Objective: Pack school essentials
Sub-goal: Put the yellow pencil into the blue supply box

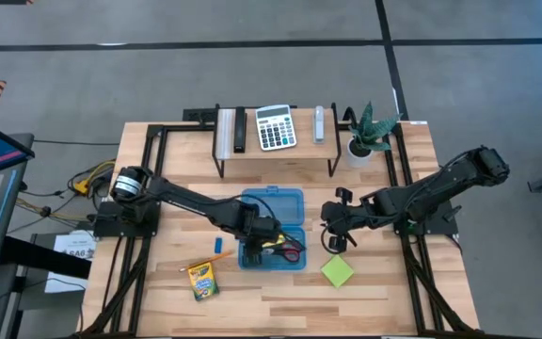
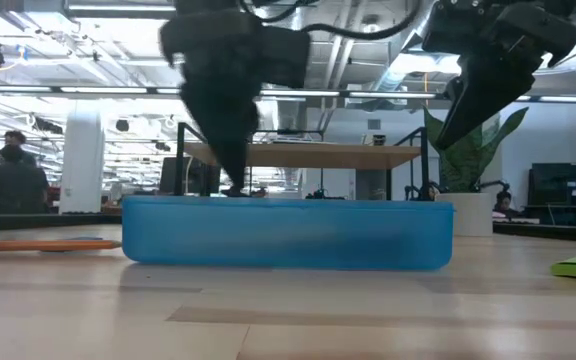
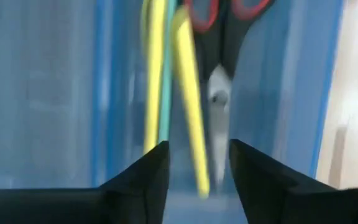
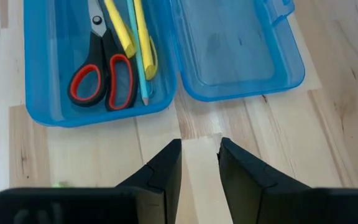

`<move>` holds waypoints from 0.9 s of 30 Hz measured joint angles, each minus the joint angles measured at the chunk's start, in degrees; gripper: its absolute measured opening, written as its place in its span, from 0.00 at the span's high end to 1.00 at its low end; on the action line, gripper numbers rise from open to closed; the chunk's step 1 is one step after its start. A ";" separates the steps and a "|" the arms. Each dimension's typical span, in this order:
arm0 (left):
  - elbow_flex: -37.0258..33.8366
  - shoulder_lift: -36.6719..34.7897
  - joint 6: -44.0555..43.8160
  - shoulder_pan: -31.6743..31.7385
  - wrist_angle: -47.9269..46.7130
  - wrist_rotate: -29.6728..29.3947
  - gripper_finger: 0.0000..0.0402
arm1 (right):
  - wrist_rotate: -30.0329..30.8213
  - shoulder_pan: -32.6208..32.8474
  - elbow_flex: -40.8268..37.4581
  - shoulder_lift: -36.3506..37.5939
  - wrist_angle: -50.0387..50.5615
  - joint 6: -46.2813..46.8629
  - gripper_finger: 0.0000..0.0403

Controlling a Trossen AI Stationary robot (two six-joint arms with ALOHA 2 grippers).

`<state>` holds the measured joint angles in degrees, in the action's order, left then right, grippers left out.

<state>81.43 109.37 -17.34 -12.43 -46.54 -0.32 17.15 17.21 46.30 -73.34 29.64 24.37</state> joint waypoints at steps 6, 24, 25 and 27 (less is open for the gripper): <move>-0.02 -4.13 -2.99 -4.19 -9.14 -8.67 0.60 | -0.04 0.86 0.00 0.00 0.39 0.71 0.69; -20.65 -18.15 -21.65 -11.56 -0.41 -12.05 0.68 | 0.83 3.79 0.00 -0.02 -0.27 0.71 0.69; -22.48 -19.48 -22.82 -11.71 1.44 -11.82 0.68 | 0.83 3.61 0.00 -0.02 -0.25 0.71 0.69; -25.99 -22.01 -25.50 -12.28 4.03 -11.66 0.68 | 0.85 3.47 0.00 -0.02 -0.36 0.69 0.69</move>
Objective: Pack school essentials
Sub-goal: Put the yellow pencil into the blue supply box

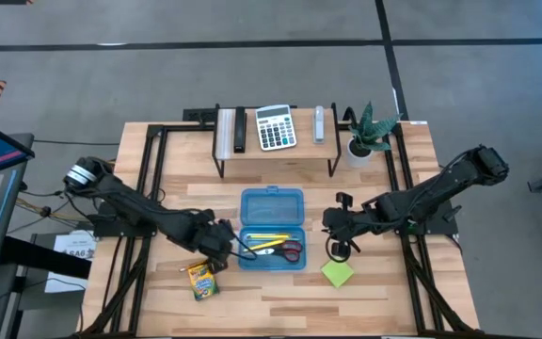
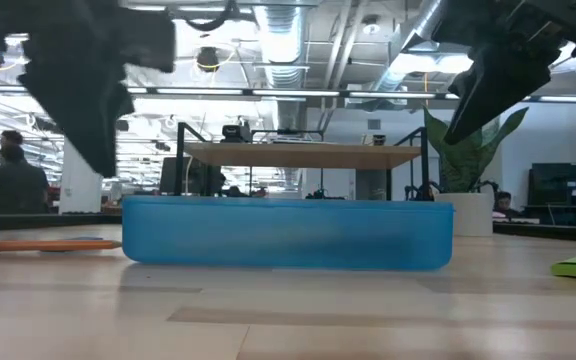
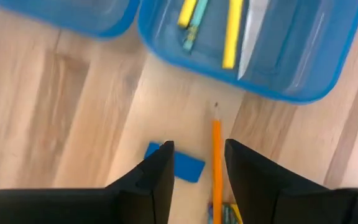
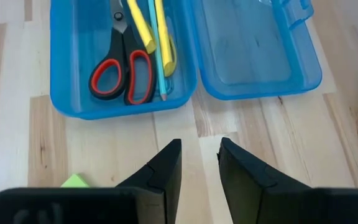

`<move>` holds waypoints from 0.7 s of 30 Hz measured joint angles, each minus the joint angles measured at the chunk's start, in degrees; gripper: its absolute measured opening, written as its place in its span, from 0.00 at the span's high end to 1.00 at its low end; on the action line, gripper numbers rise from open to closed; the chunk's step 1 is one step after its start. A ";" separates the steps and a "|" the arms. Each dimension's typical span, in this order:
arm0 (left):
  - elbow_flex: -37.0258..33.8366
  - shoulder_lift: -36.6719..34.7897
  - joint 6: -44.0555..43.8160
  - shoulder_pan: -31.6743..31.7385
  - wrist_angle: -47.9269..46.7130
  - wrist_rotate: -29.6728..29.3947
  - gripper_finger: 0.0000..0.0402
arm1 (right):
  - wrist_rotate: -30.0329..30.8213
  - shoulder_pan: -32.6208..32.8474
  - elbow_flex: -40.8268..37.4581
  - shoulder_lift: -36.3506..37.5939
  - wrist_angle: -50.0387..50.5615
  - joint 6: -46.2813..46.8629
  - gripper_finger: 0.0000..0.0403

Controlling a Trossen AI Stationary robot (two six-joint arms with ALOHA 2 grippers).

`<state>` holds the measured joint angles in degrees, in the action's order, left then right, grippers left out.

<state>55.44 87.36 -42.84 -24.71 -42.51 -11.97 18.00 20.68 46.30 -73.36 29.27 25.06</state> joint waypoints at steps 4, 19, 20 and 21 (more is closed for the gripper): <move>-4.46 -3.07 -5.37 -0.81 2.26 -0.28 0.68 | 0.02 -0.58 0.00 0.00 -0.57 -0.32 0.69; -8.57 0.27 -0.84 -0.57 15.17 1.99 0.59 | 0.13 -0.62 0.00 -0.02 -1.81 -1.55 0.69; -8.62 0.33 -0.21 -0.57 14.51 2.01 0.58 | 0.13 -0.62 0.00 -0.02 -1.95 -1.55 0.69; -8.63 0.90 0.10 -0.49 15.02 2.12 0.58 | 0.13 -0.62 0.00 -0.02 -2.05 -1.55 0.69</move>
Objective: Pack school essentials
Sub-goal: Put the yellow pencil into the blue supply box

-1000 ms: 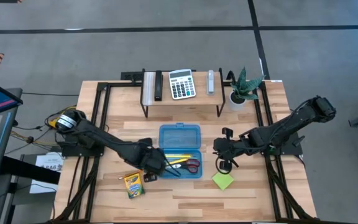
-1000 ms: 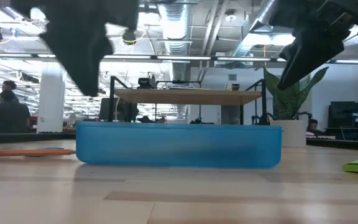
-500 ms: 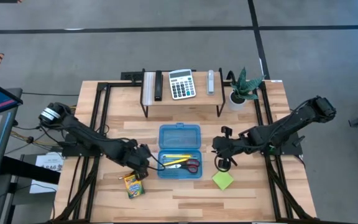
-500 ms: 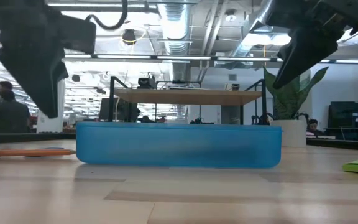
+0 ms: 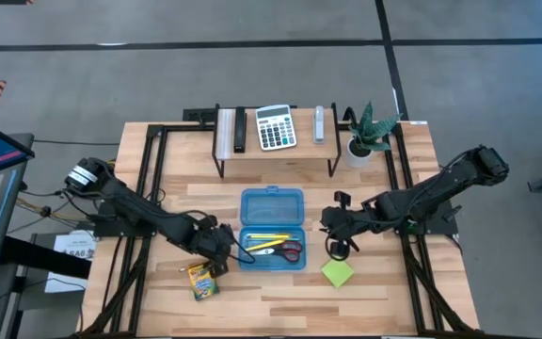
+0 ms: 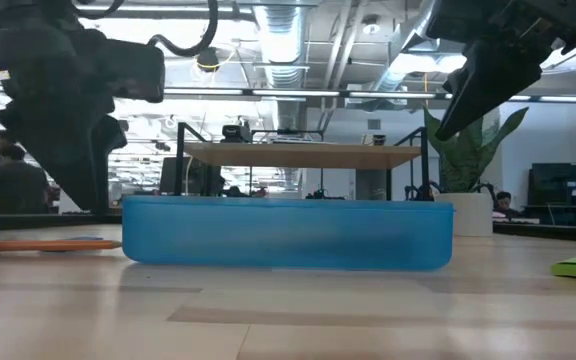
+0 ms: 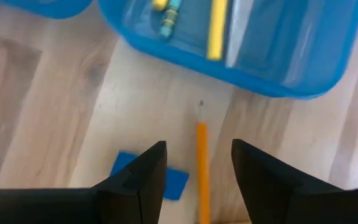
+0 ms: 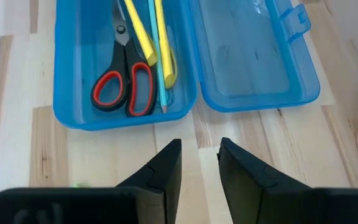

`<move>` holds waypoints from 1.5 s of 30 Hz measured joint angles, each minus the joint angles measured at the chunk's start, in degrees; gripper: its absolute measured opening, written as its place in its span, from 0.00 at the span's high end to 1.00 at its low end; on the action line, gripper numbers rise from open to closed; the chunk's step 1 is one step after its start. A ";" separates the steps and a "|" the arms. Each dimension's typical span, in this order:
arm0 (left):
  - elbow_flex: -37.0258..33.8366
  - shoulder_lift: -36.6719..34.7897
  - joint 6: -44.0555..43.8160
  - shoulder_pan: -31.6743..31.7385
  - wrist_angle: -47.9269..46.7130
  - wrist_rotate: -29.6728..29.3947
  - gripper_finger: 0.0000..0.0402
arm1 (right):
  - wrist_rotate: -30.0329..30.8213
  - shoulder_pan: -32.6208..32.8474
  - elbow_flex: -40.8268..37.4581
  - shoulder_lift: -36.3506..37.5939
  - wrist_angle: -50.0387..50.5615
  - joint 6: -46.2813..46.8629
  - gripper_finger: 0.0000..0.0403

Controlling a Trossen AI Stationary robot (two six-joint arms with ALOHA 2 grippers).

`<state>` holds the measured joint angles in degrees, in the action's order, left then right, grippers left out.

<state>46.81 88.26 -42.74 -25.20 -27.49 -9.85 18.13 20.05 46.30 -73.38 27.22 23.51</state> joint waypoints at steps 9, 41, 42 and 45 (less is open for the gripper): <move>0.12 4.87 1.01 2.10 0.59 2.15 0.57 | -0.02 0.04 0.00 0.00 0.28 0.00 0.69; 6.81 4.29 4.79 6.76 -11.86 7.47 1.00 | -0.04 0.07 0.00 0.00 0.18 -0.07 0.69; 7.79 3.98 5.12 6.80 -13.80 6.89 1.00 | -0.02 0.07 0.00 0.00 0.20 -0.11 0.69; 11.63 3.21 6.28 6.78 -15.98 5.74 1.00 | -0.02 0.04 0.00 0.00 0.82 -0.22 0.69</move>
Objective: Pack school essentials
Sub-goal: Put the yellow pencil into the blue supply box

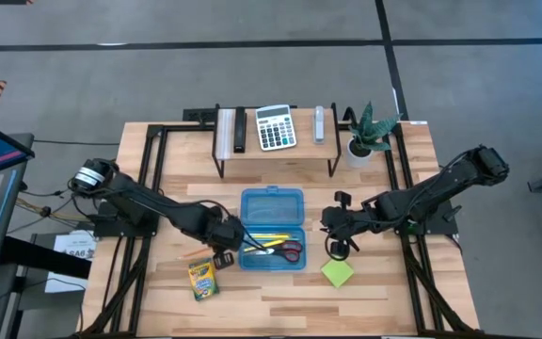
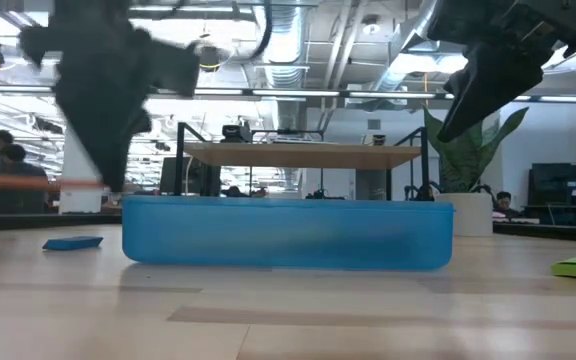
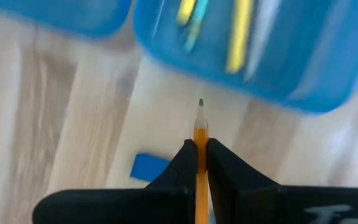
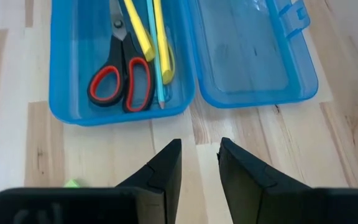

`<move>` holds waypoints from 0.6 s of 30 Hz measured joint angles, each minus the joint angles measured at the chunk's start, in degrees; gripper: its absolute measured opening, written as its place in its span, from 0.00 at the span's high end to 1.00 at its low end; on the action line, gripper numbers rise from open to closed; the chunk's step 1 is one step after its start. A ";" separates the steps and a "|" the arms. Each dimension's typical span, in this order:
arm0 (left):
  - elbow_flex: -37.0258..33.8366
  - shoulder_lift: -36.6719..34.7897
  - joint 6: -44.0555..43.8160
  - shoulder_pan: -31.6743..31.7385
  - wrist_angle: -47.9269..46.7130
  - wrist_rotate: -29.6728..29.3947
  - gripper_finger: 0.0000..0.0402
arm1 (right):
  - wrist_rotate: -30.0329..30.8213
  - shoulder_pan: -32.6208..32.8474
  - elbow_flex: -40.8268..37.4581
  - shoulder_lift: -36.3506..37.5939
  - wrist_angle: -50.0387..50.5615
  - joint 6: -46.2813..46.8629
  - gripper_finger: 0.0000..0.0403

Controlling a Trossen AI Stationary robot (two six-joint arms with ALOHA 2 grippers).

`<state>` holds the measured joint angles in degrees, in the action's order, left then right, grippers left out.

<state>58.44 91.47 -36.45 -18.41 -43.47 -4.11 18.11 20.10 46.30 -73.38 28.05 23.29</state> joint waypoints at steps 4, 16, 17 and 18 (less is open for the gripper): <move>5.89 -0.38 2.51 0.07 -0.49 -2.13 1.00 | 0.02 -0.04 0.00 0.73 0.68 0.00 0.69; 19.40 8.29 19.85 4.24 8.21 -0.91 1.00 | 5.63 -0.33 0.04 12.68 8.38 2.80 0.69; 20.97 10.00 21.17 4.70 8.65 -0.10 1.00 | 6.07 -0.32 0.01 13.74 8.70 3.04 0.69; 22.66 11.64 22.65 5.25 8.25 0.65 1.00 | 6.49 -0.23 -0.02 14.70 9.43 3.23 0.69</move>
<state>81.09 103.11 -13.80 -13.16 -35.22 -3.46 24.60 19.86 46.28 -58.68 37.47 26.52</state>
